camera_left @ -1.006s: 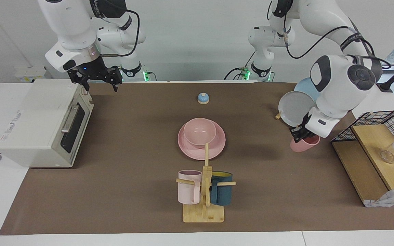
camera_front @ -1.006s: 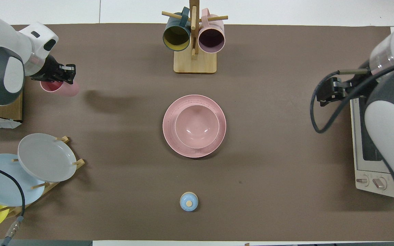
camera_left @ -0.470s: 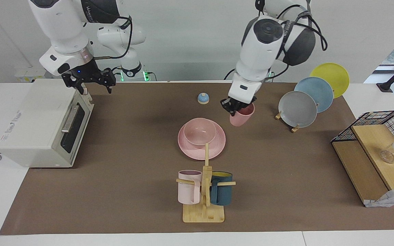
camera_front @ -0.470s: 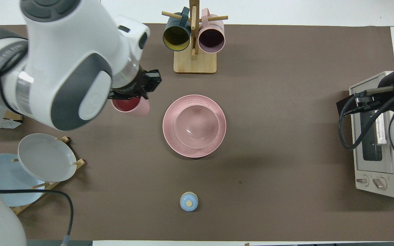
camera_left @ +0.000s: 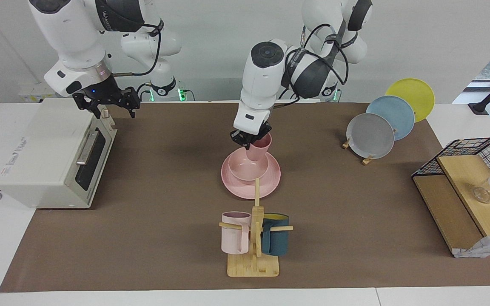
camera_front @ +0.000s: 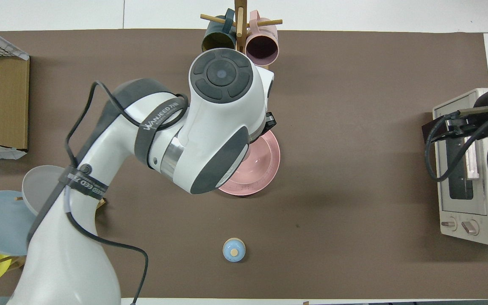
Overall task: Organize tableware
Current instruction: 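Carry the pink cup with the left gripper over the bowl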
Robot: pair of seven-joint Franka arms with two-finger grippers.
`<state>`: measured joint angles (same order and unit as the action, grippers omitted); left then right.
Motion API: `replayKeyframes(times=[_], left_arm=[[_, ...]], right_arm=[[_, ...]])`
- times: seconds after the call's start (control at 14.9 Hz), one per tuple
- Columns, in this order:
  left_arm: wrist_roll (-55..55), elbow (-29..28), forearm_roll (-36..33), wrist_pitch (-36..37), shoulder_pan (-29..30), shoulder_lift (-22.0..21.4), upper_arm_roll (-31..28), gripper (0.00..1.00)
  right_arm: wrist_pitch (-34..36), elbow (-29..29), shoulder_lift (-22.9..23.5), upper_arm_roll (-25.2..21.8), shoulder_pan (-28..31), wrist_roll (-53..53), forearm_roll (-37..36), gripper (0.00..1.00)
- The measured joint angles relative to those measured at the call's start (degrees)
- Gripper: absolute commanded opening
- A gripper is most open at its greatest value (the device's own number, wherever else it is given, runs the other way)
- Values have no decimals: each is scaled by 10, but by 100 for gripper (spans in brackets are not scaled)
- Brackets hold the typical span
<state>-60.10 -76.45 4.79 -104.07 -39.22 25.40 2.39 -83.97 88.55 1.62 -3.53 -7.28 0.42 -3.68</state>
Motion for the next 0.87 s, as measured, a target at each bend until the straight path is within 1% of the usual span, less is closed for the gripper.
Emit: replayKeyframes(times=[0.2,0.6,0.87], left_arm=[[-17,-37,-1,-36,-16,5,-1,0],[-24,-67,-12,-73,-17,25,-5,0],[-26,-79,-16,-89,-18,30,-5,0]], right_arm=[[0,0,0,0,4,0,0,100],[0,0,0,0,7,0,1,100],[0,0,0,0,7,0,1,100]])
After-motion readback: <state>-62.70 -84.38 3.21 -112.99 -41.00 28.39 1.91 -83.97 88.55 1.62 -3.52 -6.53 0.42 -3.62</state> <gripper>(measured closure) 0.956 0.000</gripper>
